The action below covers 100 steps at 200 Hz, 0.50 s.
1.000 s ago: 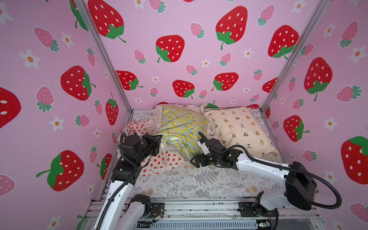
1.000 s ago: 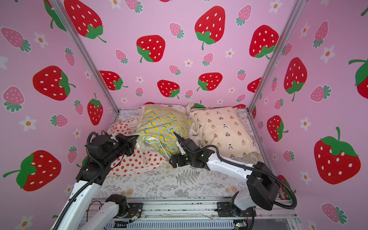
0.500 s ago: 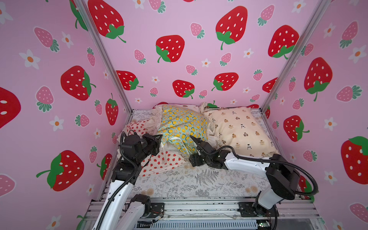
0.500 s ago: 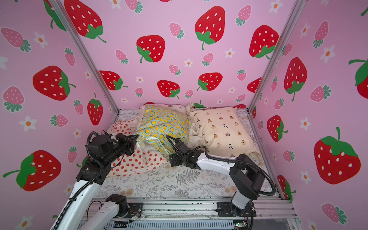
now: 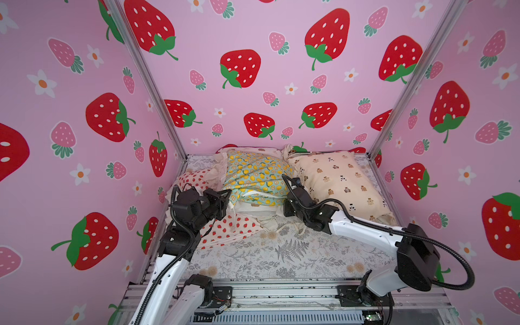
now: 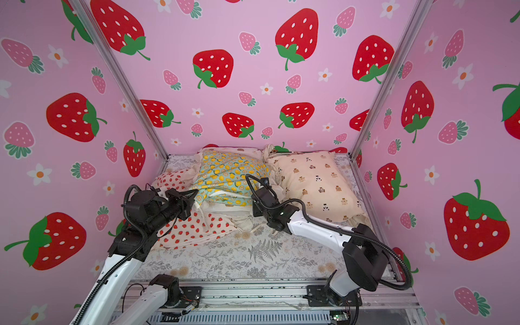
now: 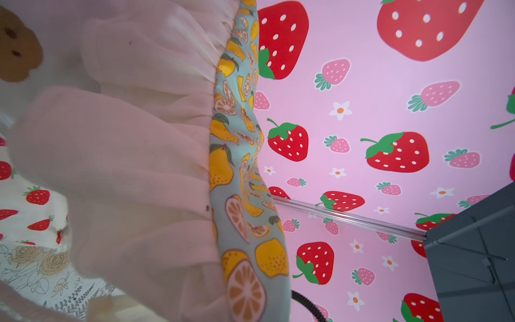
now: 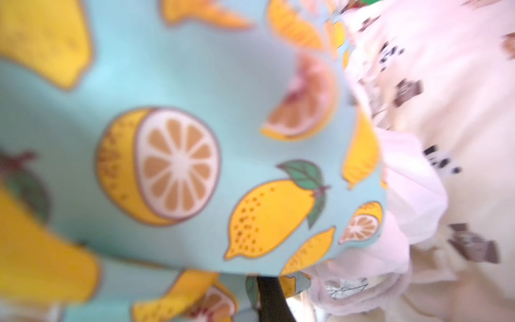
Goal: Zip up pillowcases
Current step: Place the pillowcase on the pillowcase.
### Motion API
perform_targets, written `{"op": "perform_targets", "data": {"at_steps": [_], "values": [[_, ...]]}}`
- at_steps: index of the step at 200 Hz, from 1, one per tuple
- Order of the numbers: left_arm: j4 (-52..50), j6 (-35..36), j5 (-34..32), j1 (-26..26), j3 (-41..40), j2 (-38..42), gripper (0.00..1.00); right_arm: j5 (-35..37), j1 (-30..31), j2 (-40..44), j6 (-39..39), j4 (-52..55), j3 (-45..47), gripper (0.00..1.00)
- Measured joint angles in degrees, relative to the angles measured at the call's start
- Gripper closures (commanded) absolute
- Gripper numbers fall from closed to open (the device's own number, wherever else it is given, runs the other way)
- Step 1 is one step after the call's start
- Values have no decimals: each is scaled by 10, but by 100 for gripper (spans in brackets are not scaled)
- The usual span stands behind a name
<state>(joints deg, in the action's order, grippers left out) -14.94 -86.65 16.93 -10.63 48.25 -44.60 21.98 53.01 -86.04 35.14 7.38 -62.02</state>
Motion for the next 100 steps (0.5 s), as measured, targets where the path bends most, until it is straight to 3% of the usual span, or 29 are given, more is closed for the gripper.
{"op": "perform_targets", "data": {"at_steps": [45,76,100], "values": [[55,45,-18,-94,7,-97,100,25,-105,24,-99,1,-120,98],[122,88,-40,-186,77,-242,100,33,-161,67,-179,4,-176,98],[205,103,-45,-229,144,-360,100,52,-185,116,-230,6,-191,97]]}}
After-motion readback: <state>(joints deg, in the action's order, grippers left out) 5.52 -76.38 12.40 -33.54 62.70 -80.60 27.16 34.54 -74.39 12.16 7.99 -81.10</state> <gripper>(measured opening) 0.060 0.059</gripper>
